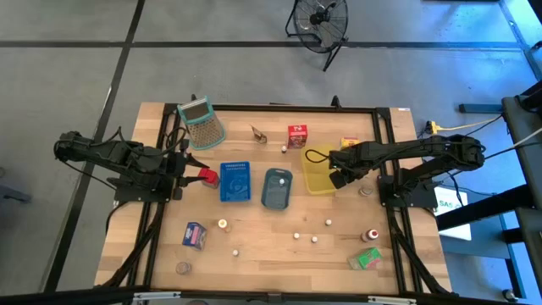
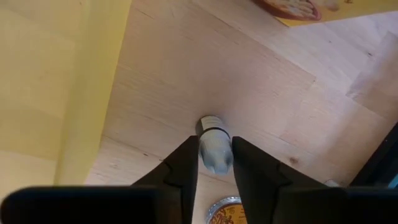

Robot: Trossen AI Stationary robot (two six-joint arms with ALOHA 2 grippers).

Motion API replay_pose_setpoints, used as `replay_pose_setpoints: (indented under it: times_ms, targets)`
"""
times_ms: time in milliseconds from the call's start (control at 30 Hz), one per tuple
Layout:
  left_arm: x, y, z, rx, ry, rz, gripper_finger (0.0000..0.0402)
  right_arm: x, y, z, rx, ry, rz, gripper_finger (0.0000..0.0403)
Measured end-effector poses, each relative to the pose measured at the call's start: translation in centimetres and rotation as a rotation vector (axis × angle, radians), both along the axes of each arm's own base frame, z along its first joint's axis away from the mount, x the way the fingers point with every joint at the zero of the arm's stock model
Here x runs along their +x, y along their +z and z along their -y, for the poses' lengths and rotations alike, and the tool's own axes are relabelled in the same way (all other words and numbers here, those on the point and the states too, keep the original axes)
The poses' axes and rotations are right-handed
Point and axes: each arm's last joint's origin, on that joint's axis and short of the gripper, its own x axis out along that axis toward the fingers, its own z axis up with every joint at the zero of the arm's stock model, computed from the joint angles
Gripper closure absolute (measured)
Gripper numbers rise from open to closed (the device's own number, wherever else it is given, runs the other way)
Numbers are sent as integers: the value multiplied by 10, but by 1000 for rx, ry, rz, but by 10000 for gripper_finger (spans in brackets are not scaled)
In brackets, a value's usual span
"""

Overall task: Pick & Place Kitchen Items
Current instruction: Put the small black food coloring into the green bin

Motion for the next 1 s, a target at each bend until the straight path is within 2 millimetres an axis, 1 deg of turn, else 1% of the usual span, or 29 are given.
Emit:
replay_pose_setpoints:
  times_ms: [167,433,700,1000]
  targets:
    - [0,0,0,0,0,0,253,0,0,0,0,0,-2,322]
    - [0,0,0,0,0,0,253,0,0,0,1,0,-5,323]
    - [0,0,0,0,0,0,253,-6,1,-1,8,-20,-60,324]
    - [0,0,0,0,0,0,253,-7,3,-1,19,-23,-83,324]
